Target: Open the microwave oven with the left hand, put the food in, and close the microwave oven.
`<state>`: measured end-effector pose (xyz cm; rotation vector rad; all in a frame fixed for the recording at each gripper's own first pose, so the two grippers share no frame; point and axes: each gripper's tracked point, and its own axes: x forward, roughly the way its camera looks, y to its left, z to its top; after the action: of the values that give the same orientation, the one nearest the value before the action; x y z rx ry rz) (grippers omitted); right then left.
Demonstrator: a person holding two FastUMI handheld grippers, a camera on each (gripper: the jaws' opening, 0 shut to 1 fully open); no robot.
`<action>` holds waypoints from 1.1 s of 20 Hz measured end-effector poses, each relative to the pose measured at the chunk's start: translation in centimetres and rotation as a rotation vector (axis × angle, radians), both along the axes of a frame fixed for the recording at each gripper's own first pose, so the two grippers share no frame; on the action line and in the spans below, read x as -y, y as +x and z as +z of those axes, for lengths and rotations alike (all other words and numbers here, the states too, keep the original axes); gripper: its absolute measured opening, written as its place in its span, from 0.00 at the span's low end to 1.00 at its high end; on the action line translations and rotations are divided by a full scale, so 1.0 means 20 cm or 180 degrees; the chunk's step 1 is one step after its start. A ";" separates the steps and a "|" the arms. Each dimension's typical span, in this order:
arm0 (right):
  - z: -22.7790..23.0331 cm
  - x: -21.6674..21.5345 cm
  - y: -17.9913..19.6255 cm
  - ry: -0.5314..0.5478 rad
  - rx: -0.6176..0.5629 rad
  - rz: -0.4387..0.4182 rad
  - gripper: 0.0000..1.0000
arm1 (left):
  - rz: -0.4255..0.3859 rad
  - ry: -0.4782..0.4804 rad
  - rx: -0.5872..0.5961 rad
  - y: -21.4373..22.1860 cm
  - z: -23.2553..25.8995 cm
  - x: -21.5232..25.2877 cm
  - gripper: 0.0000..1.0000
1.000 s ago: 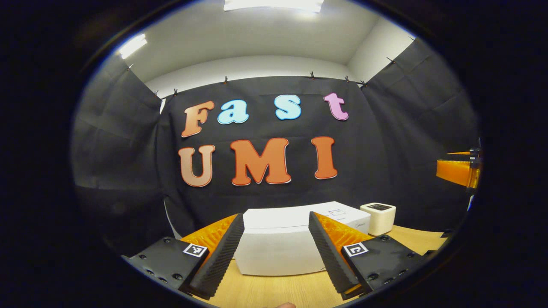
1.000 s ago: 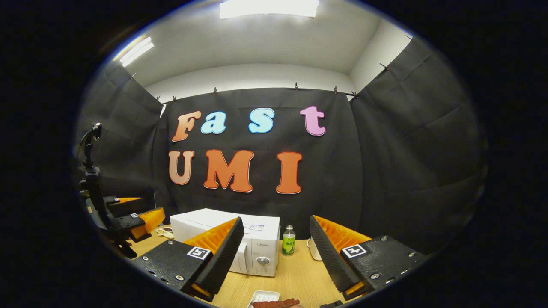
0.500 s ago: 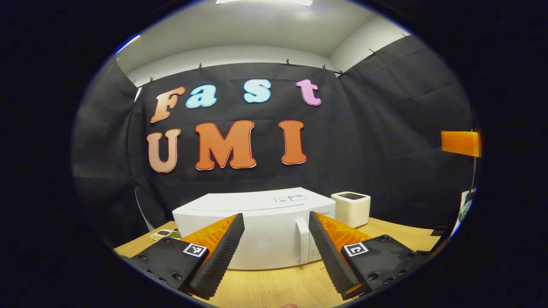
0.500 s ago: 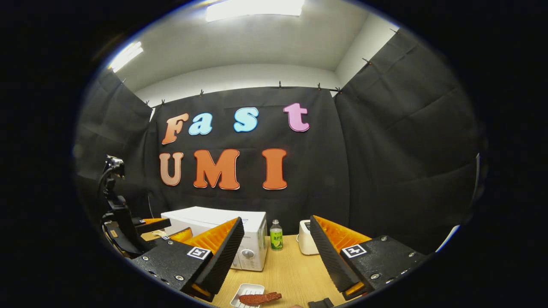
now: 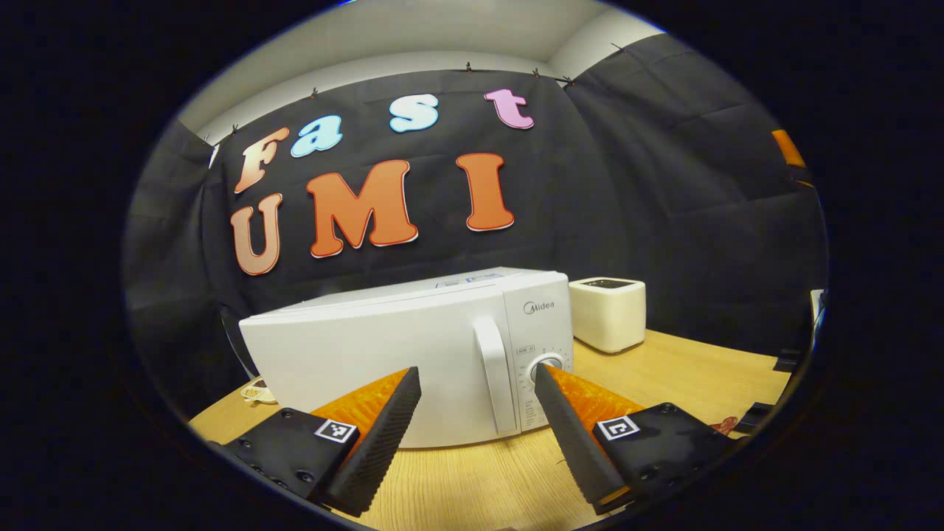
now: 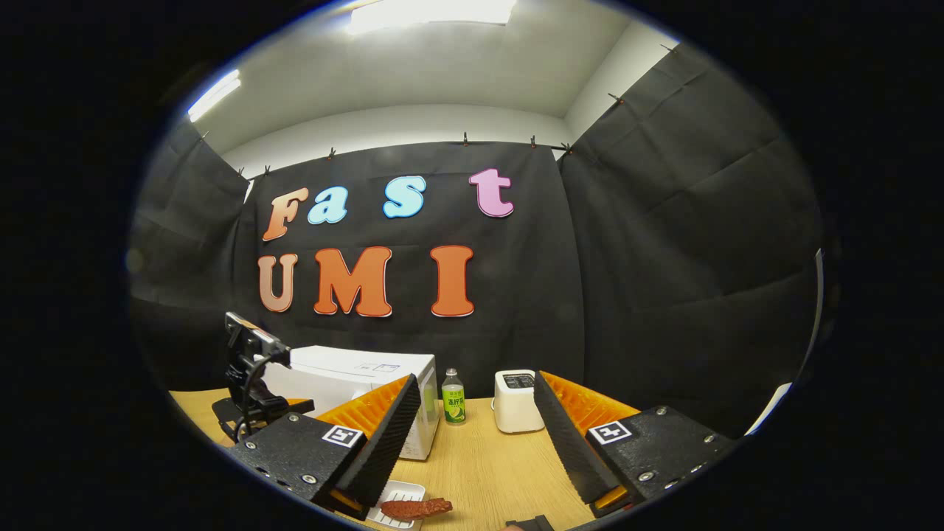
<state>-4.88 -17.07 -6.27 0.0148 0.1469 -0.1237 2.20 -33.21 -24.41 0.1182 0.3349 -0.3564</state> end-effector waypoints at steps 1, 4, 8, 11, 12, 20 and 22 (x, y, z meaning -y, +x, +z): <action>-0.02 0.02 0.00 -0.0011 -0.0005 -0.0005 0.95 | 0.0064 0.0024 -0.0014 0.03 -0.04 0.01 0.98; -0.04 0.06 0.01 -0.0050 -0.0014 -0.0040 0.95 | 0.0236 0.0072 -0.0065 0.12 -0.13 0.03 1.00; -0.08 0.10 0.01 -0.0038 -0.0009 -0.0081 0.95 | 0.0322 0.0094 -0.0184 0.19 -0.28 0.11 0.99; -0.12 0.10 0.02 0.0005 -0.0050 -0.0094 0.95 | 0.0285 0.0107 -0.0274 0.22 -0.34 0.14 0.80; -0.14 0.10 0.02 0.0000 -0.0074 -0.0094 0.95 | 0.0281 0.0084 -0.0288 0.24 -0.36 0.15 0.67; -0.19 0.10 0.02 0.0024 -0.0166 -0.0115 0.96 | 0.0401 -0.0084 -0.0341 0.24 -0.37 0.16 0.28; -0.19 0.09 0.02 0.0038 -0.0184 -0.0128 0.96 | 0.0371 -0.0084 -0.0372 0.24 -0.36 0.15 0.28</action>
<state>-4.50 -18.96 -10.12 0.0260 0.2051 -0.1634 6.94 -36.30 -31.64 0.0518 0.4504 -0.2527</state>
